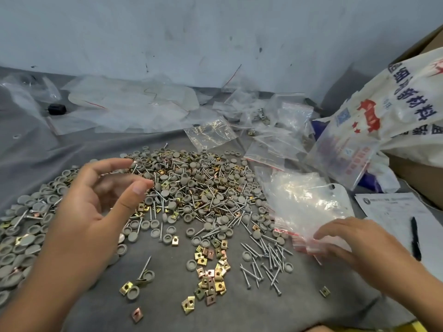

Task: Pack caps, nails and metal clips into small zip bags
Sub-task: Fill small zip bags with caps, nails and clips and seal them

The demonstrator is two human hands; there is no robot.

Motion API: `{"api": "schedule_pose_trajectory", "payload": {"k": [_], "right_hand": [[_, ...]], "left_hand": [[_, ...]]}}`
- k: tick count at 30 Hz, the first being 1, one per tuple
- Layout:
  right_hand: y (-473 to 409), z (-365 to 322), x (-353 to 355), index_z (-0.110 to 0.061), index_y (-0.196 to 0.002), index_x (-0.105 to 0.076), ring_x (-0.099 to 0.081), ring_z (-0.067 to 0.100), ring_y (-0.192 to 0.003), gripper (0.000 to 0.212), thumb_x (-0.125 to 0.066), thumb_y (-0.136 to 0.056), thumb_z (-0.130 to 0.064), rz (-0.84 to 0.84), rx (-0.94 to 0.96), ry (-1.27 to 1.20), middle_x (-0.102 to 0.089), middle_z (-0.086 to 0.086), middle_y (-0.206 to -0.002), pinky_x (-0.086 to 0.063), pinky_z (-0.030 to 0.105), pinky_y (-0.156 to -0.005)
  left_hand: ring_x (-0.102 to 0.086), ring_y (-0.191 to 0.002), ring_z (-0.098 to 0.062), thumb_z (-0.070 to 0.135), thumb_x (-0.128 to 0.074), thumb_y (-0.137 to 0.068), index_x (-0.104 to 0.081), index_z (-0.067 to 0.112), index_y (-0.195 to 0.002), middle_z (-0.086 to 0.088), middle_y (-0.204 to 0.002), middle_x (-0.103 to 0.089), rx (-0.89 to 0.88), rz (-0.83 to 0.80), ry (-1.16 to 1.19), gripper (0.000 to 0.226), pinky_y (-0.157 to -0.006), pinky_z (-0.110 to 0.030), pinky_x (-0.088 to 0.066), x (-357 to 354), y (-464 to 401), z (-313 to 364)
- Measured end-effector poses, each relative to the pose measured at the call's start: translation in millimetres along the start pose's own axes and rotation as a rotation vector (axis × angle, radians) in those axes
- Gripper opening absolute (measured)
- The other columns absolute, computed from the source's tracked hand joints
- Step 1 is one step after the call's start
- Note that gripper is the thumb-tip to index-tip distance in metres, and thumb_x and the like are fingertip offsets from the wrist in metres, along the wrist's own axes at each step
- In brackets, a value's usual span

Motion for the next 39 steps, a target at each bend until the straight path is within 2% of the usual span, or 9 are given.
{"api": "schedule_pose_trajectory", "payload": {"k": [5, 8, 12, 16, 18, 22, 26, 30, 39], "right_hand": [[1, -9, 1, -0.051, -0.130, -0.050, -0.050, 0.008, -0.126, 0.057, -0.077, -0.080, -0.054, -0.005, -0.018, 0.187, -0.048, -0.032, -0.129, -0.040, 0.029, -0.098], [5, -1, 0, -0.034, -0.105, -0.076, -0.071, 0.025, -0.094, 0.020, -0.077, -0.086, -0.029, 0.264, -0.093, 0.002, -0.076, -0.008, -0.103, -0.051, 0.037, -0.077], [10, 4, 1, -0.055, -0.099, -0.068, -0.064, 0.006, -0.076, 0.024, -0.048, -0.086, -0.059, 0.372, -0.230, -0.189, -0.073, -0.020, -0.090, -0.052, 0.034, -0.071], [3, 2, 9, -0.059, -0.093, -0.063, -0.067, 0.012, -0.083, 0.019, -0.054, -0.086, -0.074, 0.561, -0.300, -0.405, -0.070, -0.020, -0.090, -0.058, 0.053, -0.078], [-12, -34, 26, -0.052, -0.089, -0.067, -0.067, 0.009, -0.080, 0.024, -0.065, -0.082, -0.075, 0.668, -0.245, -0.673, -0.071, -0.019, -0.086, -0.060, 0.046, -0.074], [-52, -145, 32, -0.029, -0.085, -0.068, -0.064, 0.001, -0.059, 0.021, -0.078, -0.083, -0.047, 0.436, 0.074, -1.157, -0.072, -0.006, -0.080, -0.051, 0.017, -0.049], [-78, -212, 14, -0.015, -0.087, -0.063, -0.061, 0.008, -0.053, 0.017, -0.077, -0.090, -0.024, 0.284, 0.166, -1.321, -0.069, 0.000, -0.071, -0.049, 0.024, -0.048], [-82, -210, -9, -0.010, -0.097, -0.068, -0.070, 0.010, -0.073, 0.027, -0.078, -0.085, -0.033, 0.155, 0.107, -1.536, -0.073, -0.004, -0.082, -0.054, 0.024, -0.057], [-78, -208, -17, -0.021, -0.100, -0.068, -0.072, 0.011, -0.082, 0.017, -0.077, -0.089, -0.014, 0.175, 0.091, -1.376, -0.073, -0.006, -0.095, -0.055, 0.019, -0.063]], "left_hand": [[-0.072, -0.096, -0.011, 0.072, -0.068, -0.080, -0.057, 0.048, -0.117, 0.008, -0.106, -0.075, 0.021, -0.008, 0.015, 0.046, -0.078, -0.038, -0.056, 2, 5, 7], [-0.072, -0.097, -0.010, 0.072, -0.067, -0.080, -0.057, 0.046, -0.118, 0.009, -0.107, -0.075, 0.033, -0.029, 0.010, 0.047, -0.077, -0.031, -0.061, 5, 8, 14], [-0.071, -0.099, -0.011, 0.070, -0.066, -0.080, -0.056, 0.048, -0.116, 0.009, -0.106, -0.075, 0.056, -0.075, -0.031, 0.044, -0.083, -0.042, -0.055, 8, 9, 15], [-0.069, -0.102, -0.017, 0.061, -0.065, -0.083, -0.059, 0.043, -0.113, 0.005, -0.106, -0.074, 0.086, -0.146, -0.061, 0.036, -0.090, -0.054, -0.054, 3, 12, 14], [-0.069, -0.100, -0.016, 0.055, -0.064, -0.086, -0.062, 0.040, -0.110, 0.004, -0.104, -0.074, 0.081, -0.169, -0.067, 0.028, -0.089, -0.047, -0.056, -4, 15, 18], [-0.068, -0.089, -0.015, 0.047, -0.067, -0.090, -0.065, 0.035, -0.106, 0.009, -0.097, -0.070, -0.016, -0.209, -0.114, 0.020, -0.074, -0.033, -0.055, -25, 22, 29], [-0.067, -0.090, -0.018, 0.047, -0.075, -0.083, -0.062, 0.034, -0.105, 0.013, -0.097, -0.069, -0.084, -0.183, -0.171, 0.028, -0.074, -0.028, -0.056, -35, 26, 35], [-0.069, -0.075, -0.008, 0.044, -0.078, -0.083, -0.069, 0.035, -0.099, 0.021, -0.084, -0.070, -0.078, -0.157, -0.275, 0.021, -0.062, -0.016, -0.051, -29, 24, 31], [-0.069, -0.071, -0.006, 0.019, -0.071, -0.094, -0.053, 0.036, -0.088, 0.011, -0.078, -0.070, -0.169, 0.099, -0.445, 0.026, -0.057, -0.020, -0.052, -10, 24, 28]]}}
Point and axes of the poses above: each hand's wrist, its own y-axis away from the middle knuckle, its own x-axis out of the back of the hand, z = x × y, the point moved 1 cm from there along -y, towards the middle knuckle
